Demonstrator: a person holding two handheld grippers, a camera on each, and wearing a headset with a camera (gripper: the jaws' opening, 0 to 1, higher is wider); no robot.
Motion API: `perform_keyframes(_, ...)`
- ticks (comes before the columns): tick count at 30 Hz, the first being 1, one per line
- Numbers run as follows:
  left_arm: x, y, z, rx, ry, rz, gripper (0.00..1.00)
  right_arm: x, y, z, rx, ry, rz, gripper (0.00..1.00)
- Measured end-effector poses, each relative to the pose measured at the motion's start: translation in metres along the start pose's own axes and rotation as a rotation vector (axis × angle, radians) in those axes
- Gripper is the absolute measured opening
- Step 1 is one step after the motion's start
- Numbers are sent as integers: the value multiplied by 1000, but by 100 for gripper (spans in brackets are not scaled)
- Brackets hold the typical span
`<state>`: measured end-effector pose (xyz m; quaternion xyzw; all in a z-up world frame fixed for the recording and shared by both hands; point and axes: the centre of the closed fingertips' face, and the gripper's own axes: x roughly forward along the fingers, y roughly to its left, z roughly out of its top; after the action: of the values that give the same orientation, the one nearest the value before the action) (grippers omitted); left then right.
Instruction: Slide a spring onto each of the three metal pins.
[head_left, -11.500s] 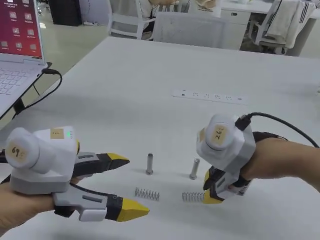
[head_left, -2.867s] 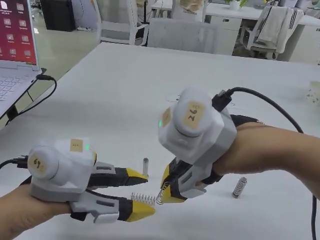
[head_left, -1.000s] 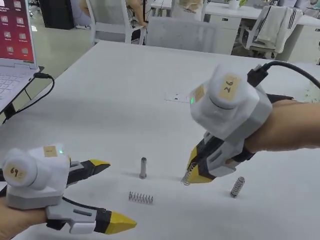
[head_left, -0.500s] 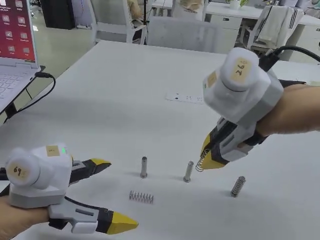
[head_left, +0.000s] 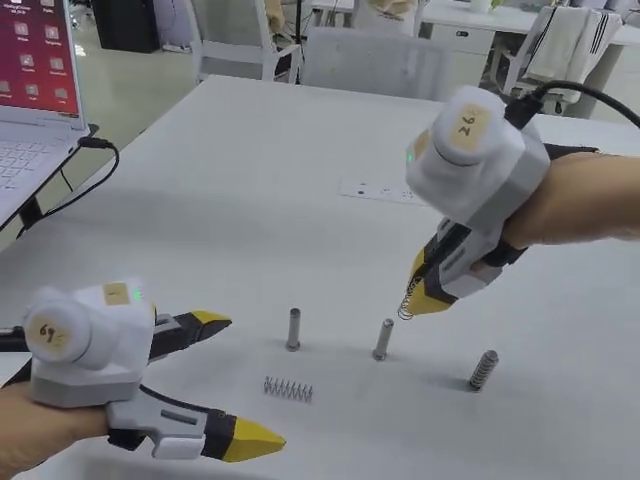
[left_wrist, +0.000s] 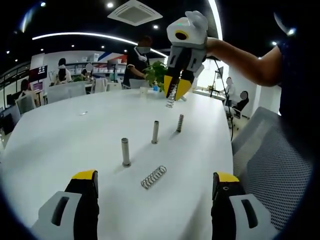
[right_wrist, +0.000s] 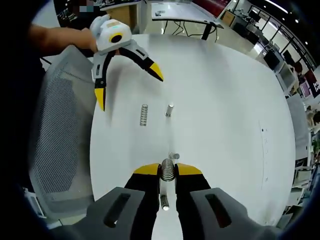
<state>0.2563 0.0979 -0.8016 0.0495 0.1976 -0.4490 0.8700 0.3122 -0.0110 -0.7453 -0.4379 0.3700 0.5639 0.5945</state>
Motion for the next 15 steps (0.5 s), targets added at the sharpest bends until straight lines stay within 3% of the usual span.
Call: perform_keyframes(15,0,0,0,-3,2,0,91,20,-11,-1,24,17,16,9)
